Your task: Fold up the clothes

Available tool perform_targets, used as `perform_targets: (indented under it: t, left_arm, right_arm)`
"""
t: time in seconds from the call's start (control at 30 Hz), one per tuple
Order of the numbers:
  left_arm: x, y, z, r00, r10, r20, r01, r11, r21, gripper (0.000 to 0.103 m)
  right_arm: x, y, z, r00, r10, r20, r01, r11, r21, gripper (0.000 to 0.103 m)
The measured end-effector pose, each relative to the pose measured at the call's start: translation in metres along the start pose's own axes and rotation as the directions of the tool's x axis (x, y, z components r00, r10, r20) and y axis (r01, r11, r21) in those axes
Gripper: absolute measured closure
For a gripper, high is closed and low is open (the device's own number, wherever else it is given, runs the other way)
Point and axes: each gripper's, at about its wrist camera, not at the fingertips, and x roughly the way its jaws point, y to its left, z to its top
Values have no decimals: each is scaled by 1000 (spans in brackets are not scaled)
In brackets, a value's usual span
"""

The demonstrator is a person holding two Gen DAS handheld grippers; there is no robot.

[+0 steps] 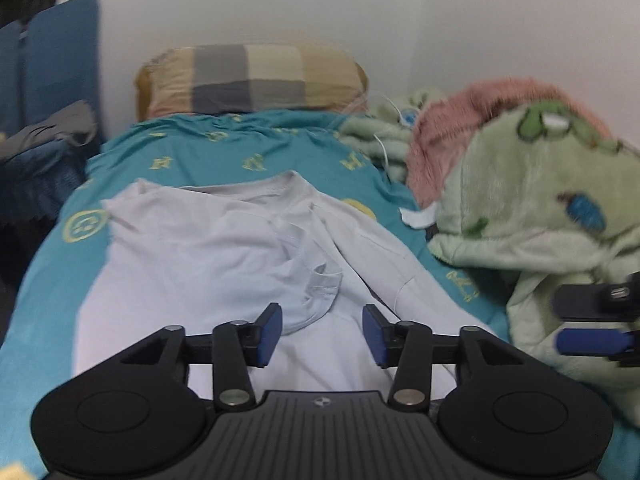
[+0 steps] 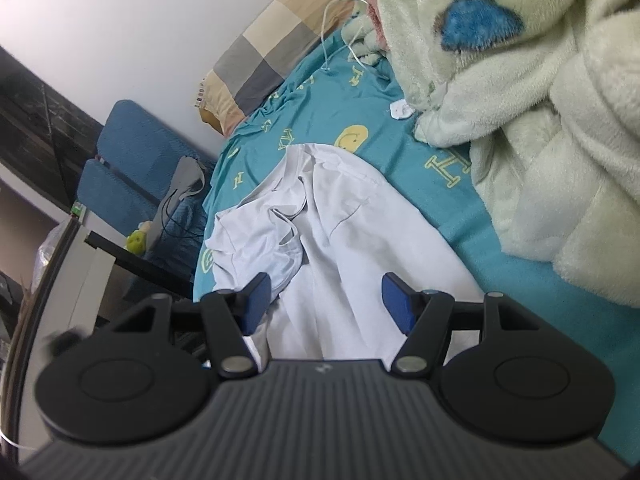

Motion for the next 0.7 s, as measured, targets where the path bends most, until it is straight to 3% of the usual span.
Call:
perform_targets:
  t: [0.13, 0.2, 0.3, 0.4, 0.47, 0.57, 0.7]
  left_arm:
    - [-71, 0, -8, 999, 50, 14, -49, 998, -43, 39]
    - [-102, 0, -17, 997, 71, 17, -70, 995, -65, 20]
    - [-133, 4, -39, 998, 56, 27, -54, 994, -92, 14]
    - [-144, 12, -56, 998, 66, 4, -65, 990, -125, 12]
    - [-145, 15, -55, 999, 33, -15, -35, 990, -137, 11]
    - [-152, 18, -53, 999, 42, 25, -38, 990, -134, 3]
    - [-152, 22, -47, 999, 37, 40, -31, 990, -135, 2]
  right_arm:
    - [-6, 2, -1, 999, -34, 10, 34, 999, -39, 38]
    - [-7, 3, -2, 999, -53, 10, 54, 997, -55, 38]
    - [-8, 0, -4, 997, -80, 3, 80, 996, -44, 38]
    - [-12, -9, -6, 992, -124, 7, 124, 992, -1, 38]
    - [-14, -16, -7, 989, -145, 6, 145, 989, 39, 38]
    - [-14, -26, -11, 985, -170, -3, 169, 980, 104, 39]
    - [-6, -37, -18, 974, -223, -29, 225, 960, 165, 39]
